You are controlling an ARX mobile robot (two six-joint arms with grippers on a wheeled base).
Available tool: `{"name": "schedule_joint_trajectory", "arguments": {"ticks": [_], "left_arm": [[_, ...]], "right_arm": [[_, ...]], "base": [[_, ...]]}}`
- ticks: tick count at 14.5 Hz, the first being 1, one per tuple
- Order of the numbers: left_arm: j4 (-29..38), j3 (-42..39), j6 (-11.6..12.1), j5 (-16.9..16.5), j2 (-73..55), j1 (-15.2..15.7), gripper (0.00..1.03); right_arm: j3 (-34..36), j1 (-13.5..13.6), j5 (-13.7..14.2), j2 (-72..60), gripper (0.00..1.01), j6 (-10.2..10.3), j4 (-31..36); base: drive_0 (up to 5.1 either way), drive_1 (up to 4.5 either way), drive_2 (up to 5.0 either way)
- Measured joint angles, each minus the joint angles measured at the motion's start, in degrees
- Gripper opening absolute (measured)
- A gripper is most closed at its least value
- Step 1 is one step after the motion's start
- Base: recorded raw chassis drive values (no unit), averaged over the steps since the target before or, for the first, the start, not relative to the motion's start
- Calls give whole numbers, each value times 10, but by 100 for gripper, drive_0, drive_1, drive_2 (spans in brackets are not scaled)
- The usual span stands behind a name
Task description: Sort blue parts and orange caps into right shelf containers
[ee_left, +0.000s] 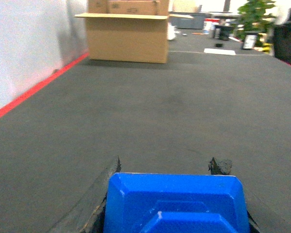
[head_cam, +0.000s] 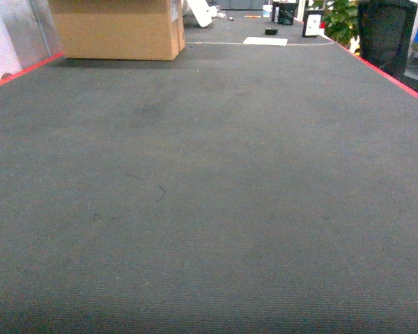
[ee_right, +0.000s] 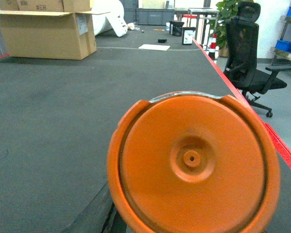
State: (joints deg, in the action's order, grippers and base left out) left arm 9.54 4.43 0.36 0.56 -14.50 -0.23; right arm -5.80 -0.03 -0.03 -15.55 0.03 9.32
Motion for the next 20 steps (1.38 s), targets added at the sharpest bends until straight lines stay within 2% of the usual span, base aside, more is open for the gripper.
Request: {"name": "schedule_joint_trajectory", "arguments": {"ticks": [1,2,4,5,6,7,20], "left_arm": [[-3,-3,-1,4,8,7,44],[-6,-7,-1,-6,18,2,44],[-16,-16,-1,-5,33,1,44],[-34,-17,-1,-6,46,1,44],[-100,-22,-1,-6,102,1,44],[-96,-35,-1,-5,139,1,44],[-99,-38,-2,-5,139,1,44]], "right_arm": [[7,0,1,10,42,0,-2],[13,0,0,19,42,0,-6],[23,0,0,36,42,0,-12],[27,0,0,44,42,0,-16],[27,0,1,68,42,0,-50],[36,0,0,121,42,0,-101],[50,0,0,153,42,0,-97]], "base": [[0,0,0],[0,0,0],[0,0,0],[0,0,0],[0,0,0],[0,0,0],[0,0,0]]}}
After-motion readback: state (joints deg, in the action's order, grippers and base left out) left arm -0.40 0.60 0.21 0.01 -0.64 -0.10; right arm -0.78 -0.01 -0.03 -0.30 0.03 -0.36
